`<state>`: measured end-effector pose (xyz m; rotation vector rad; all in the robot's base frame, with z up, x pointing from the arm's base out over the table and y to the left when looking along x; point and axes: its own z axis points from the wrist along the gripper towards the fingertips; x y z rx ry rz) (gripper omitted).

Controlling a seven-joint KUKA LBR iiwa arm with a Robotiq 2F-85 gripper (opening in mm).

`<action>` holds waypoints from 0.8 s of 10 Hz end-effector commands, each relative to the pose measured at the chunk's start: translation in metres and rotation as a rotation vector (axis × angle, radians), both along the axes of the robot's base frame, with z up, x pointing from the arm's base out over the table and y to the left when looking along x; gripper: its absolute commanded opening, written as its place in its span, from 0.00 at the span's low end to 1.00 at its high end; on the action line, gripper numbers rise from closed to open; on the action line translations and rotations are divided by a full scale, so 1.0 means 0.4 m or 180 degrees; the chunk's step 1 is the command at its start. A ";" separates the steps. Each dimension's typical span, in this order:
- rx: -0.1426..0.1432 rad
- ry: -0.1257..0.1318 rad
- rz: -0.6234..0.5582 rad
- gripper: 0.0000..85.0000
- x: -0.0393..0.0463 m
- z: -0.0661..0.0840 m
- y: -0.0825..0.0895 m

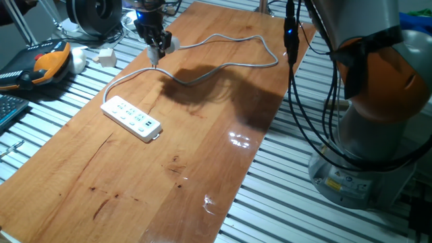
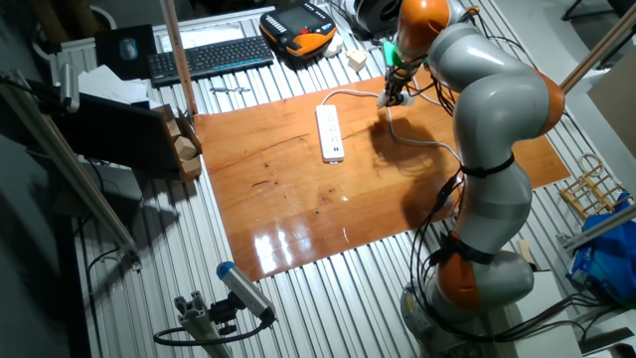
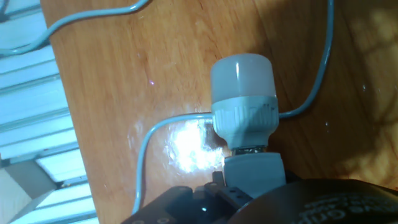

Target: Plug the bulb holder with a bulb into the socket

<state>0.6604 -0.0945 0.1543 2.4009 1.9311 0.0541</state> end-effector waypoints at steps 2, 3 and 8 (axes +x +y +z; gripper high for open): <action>-0.0152 0.0026 -0.0052 0.00 -0.004 0.007 -0.007; -0.0225 0.0026 -0.0052 0.00 -0.012 0.011 -0.006; -0.0028 0.0073 0.0167 0.00 -0.026 0.041 -0.038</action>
